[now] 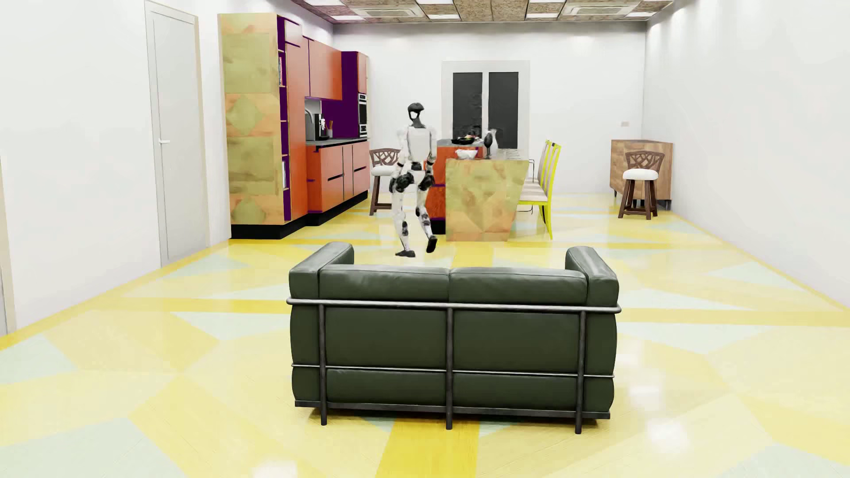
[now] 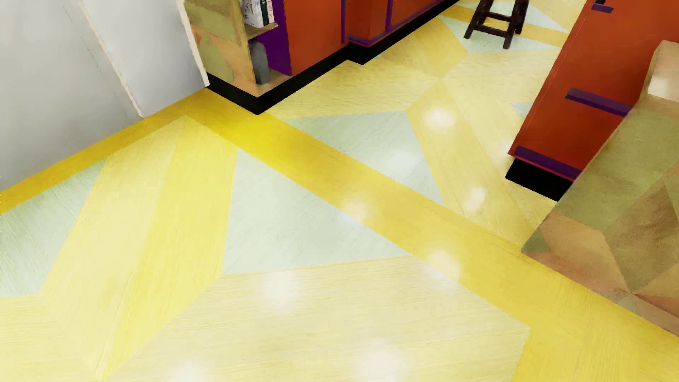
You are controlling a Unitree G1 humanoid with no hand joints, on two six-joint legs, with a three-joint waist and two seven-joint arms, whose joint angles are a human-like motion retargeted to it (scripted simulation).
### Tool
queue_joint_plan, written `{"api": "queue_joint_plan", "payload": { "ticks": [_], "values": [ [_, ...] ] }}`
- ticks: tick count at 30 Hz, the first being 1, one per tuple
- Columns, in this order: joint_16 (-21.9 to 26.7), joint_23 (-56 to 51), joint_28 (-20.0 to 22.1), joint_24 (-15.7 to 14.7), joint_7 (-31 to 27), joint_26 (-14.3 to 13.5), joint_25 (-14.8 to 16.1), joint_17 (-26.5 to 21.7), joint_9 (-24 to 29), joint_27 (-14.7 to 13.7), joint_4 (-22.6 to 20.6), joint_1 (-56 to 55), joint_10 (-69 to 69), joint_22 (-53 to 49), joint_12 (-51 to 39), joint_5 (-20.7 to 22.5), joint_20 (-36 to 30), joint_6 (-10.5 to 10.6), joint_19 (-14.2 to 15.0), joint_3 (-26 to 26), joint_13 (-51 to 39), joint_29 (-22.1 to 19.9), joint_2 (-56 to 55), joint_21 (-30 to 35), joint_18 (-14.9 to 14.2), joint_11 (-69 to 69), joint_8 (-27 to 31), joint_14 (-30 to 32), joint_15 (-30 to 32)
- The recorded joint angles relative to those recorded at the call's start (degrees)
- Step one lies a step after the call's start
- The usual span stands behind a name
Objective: Go to the dark sofa
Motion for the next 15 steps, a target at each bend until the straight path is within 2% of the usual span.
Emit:
{"api": "queue_joint_plan", "payload": {
  "ticks": [1,2,4,5,6,7,8,9,10,11,13,15],
  "values": [
    [0.68,0.9,0.04,-0.79,-0.95,-1.01,2.2,-0.3,-0.15,-0.13,-0.64,2.4,-1.38,-1.28,-1.23,-0.47,0.03,-0.04,-0.62,-0.67,1.92,0.85,-2.32,-2.09,-0.48,-6.11,-1.3,-0.96,-1.04],
    [1.5,1.74,0.48,-1.74,-1.92,-2.46,2.93,-1.22,-0.33,-0.53,-1.1,4.38,-2.32,-2.85,-2.33,-0.73,-0.01,-0.02,-1.06,-1.28,3.59,2.79,-3.81,-2.56,-0.92,-14.54,-3.02,-2.02,-1.75],
    [2.98,3.64,1.51,-3.99,-3.85,-4.46,0.5,-4.15,-0.81,-2.71,-1.76,7.62,-3.72,-6.69,-3.81,0.04,-0.2,0.1,-0.49,-2.17,6.36,7.82,-4.04,-1.1,-1.8,-37.81,-7.23,-3.92,1.53],
    [3.37,4.63,1.76,-5.13,-4.95,-4.86,-1.54,-5.32,-1.0,-3.82,-1.85,8.85,-3.53,-8.6,-4.12,2.57,0.0,0.26,1.47,-2.57,7.39,10.23,-3.52,-0.28,-2.2,-50.04,-5.71,-4.53,4.35],
    [3.59,5.52,2.2,-6.37,-6.15,-4.83,-3.88,-5.93,-1.03,-4.21,-1.77,9.5,-1.56,-9.89,-4.47,6.09,0.16,0.56,3.72,-2.95,8.1,12.46,-3.51,0.39,-2.47,-58.69,0.55,-5.07,6.84],
    [3.73,6.25,2.38,-7.37,-7.25,-4.49,-6.21,-6.17,-0.88,-4.25,-1.37,9.38,2.91,-10.63,-4.57,9.49,0.31,0.93,5.76,-3.13,8.63,14.18,-4.13,0.93,-2.44,-61.13,8.48,-5.17,8.01],
    [4.06,6.93,2.26,-8.06,-8.1,-3.94,-8.37,-5.94,-0.64,-4.85,-0.42,8.92,9.1,-10.89,-4.44,12.5,0.39,1.34,7.28,-3.0,8.94,15.53,-4.03,1.66,-2.12,-59.45,13.87,-4.34,10.25],
    [4.62,7.3,1.71,-8.04,-8.78,-3.25,-9.87,-5.3,-0.33,-5.65,0.9,8.35,15.66,-10.55,-4.34,14.45,-0.06,1.77,4.3,-2.68,9.12,16.17,-3.99,1.92,-1.5,-53.9,15.27,-2.51,11.91],
    [5.3,7.34,0.74,-7.27,-9.51,-2.69,-10.91,-4.37,0.01,-6.21,2.56,7.88,21.52,-9.79,-4.4,15.18,-1.05,2.34,-0.01,-2.36,9.03,16.02,-3.99,1.67,-0.55,-48.24,13.3,0.23,9.37],
    [5.64,7.21,0.01,-5.44,-9.99,-1.87,-11.73,-3.44,0.34,-5.86,4.31,6.99,27.47,-8.56,-4.54,15.18,-2.34,3.06,-1.02,-2.24,8.5,14.77,-3.17,0.86,0.23,-43.6,11.14,3.73,5.42],
    [4.42,6.64,0.61,-1.18,-8.45,0.69,-13.11,-1.59,0.58,-4.15,9.21,4.26,36.45,-5.38,-3.98,14.41,-3.49,4.54,-1.85,-2.11,5.66,10.31,0.56,-1.03,-0.22,-41.06,7.36,12.53,1.21],
    [2.47,5.11,0.82,-0.38,-1.82,1.28,-12.74,-0.89,-0.03,-4.95,16.01,5.1,36.84,-3.97,-1.62,14.48,-2.3,6.01,-2.54,-1.29,1.2,7.79,4.2,-1.53,-0.15,-43.54,5.39,21.22,0.78]
  ]
}}
